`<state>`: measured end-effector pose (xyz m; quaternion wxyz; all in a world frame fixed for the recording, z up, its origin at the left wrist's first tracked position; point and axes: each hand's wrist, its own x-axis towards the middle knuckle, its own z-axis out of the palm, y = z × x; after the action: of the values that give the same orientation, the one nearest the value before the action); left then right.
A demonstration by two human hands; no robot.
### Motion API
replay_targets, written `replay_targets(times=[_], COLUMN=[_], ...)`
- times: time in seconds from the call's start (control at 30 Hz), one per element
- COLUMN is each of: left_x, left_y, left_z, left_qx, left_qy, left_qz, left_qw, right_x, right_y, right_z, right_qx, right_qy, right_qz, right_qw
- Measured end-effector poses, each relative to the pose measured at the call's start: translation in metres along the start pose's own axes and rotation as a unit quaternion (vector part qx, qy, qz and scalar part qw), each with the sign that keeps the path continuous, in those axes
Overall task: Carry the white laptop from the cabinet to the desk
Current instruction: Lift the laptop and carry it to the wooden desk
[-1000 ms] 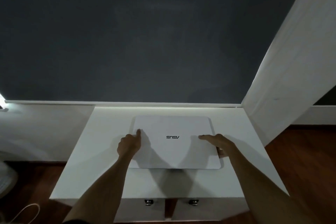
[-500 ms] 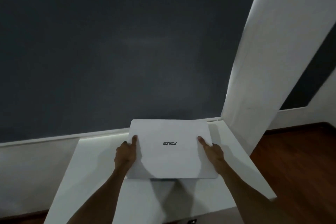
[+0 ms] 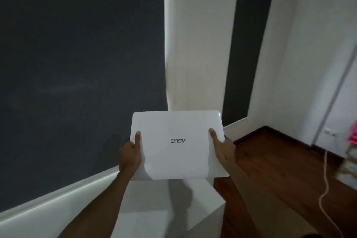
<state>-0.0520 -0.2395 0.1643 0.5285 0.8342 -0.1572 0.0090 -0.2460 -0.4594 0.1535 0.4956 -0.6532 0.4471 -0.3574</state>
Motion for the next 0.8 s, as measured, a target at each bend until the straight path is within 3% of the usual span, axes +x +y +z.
replay_targets(times=[0.33, 0.5, 0.8], left_x=[-0.1, -0.171, -0.284], left_y=[0.135, 0.188, 0.266], left_z=[0.179, 0.279, 0.433], left_qx=[-0.027, -0.048, -0.063], left_qy=[-0.126, -0.216, -0.323], left_qz=[0.088, 0.124, 0.185], left_qw=[0.988, 0.967, 0.926], right_x=[0.037, 0.032, 0.014], right_y=[0.046, 0.085, 0.143], right_z=[-0.236, -0.358, -0.52], right_qx=[0.023, 0.006, -0.022], right_qy=[0.17, 0.286, 0.41], right_qz=[0.002, 0.025, 0.061], right_qw=[0.985, 0.958, 0.91])
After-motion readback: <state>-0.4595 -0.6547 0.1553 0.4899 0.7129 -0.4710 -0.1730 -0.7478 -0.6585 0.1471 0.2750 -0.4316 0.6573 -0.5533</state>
